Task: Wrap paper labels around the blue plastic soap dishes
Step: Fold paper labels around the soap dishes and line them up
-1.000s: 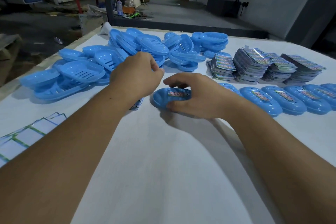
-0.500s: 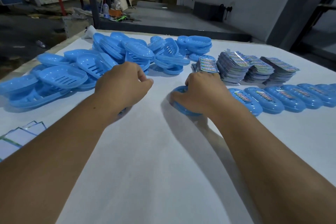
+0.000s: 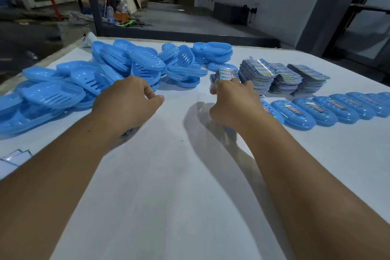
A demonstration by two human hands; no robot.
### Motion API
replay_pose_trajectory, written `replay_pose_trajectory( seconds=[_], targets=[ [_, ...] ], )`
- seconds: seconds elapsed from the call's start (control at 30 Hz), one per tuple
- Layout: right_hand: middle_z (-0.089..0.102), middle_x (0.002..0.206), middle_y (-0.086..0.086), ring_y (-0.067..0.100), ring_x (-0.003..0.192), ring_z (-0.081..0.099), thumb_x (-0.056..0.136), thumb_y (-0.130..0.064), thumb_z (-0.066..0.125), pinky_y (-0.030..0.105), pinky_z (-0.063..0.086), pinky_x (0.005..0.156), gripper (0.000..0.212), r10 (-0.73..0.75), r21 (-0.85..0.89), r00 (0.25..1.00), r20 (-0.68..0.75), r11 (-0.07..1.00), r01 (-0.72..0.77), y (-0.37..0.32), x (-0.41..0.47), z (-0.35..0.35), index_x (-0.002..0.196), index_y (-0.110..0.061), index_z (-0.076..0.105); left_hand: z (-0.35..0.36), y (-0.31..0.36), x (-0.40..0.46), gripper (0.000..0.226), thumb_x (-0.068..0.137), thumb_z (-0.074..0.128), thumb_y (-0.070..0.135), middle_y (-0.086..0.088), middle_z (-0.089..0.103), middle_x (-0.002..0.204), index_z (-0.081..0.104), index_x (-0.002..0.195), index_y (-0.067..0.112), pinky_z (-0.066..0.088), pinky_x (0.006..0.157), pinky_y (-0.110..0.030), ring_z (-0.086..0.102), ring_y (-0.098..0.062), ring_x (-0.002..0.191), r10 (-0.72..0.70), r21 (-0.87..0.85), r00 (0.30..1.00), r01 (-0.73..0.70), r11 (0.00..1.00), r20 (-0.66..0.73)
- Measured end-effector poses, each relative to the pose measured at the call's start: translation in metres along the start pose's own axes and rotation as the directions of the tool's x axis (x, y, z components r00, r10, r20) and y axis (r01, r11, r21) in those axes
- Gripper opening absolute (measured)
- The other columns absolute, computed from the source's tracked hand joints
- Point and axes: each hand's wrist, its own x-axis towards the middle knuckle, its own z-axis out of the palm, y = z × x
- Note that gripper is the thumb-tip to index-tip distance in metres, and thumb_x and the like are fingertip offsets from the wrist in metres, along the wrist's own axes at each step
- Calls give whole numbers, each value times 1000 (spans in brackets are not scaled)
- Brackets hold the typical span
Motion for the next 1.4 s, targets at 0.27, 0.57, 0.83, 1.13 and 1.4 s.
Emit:
replay_pose_trajectory(
  seconds=[0.27, 0.57, 0.83, 1.13, 1.4],
  targets=[
    [64, 126, -2, 29, 122, 50, 90, -20, 57, 38, 47, 98, 42, -151, 216, 988, -40, 964, 156, -6, 9, 12, 130, -29, 62, -8, -11, 6, 21, 88, 61, 50, 15, 55, 77, 63, 77, 31, 46, 73, -36, 57, -19, 84, -27, 28, 1000, 28, 999, -4],
    [70, 99, -15, 7, 88, 53, 91, -28, 62, 9, 33, 65, 23, -321, 346, 943, -81, 878, 329, -16, 12, 32, 112, -30, 70, -20, -33, 15, 9, 88, 64, 42, 7, 57, 87, 63, 91, 34, 38, 67, -35, 58, -25, 94, -67, 104, 970, 94, 990, -233],
    [66, 94, -20, 7, 90, 57, 90, -34, 63, 24, 39, 76, 24, -324, 372, 941, -94, 865, 336, -17, 12, 35, 112, -31, 71, 1, -27, 16, 32, 101, 50, 33, -2, 46, 123, 60, 132, 29, 51, 85, -44, 55, -23, 103, 204, 169, 976, -190, 967, -73],
    [60, 86, -27, -3, 81, 53, 90, -37, 65, 20, 40, 70, 23, -335, 388, 936, -111, 852, 351, -17, 15, 38, 112, -32, 71, 10, -21, 18, 34, 98, 54, 24, 2, 48, 130, 55, 131, 22, 52, 84, -44, 55, -23, 109, 294, 168, 939, -265, 950, -182],
    [58, 84, -31, -8, 82, 53, 88, -41, 64, 9, 35, 68, 24, -345, 380, 930, -126, 849, 367, -15, 17, 41, 110, -34, 71, 9, -26, 28, 36, 92, 56, -4, -6, 59, 116, 63, 122, 14, 49, 87, -40, 52, -27, 109, 240, 180, 948, -204, 962, -207]
  ],
)
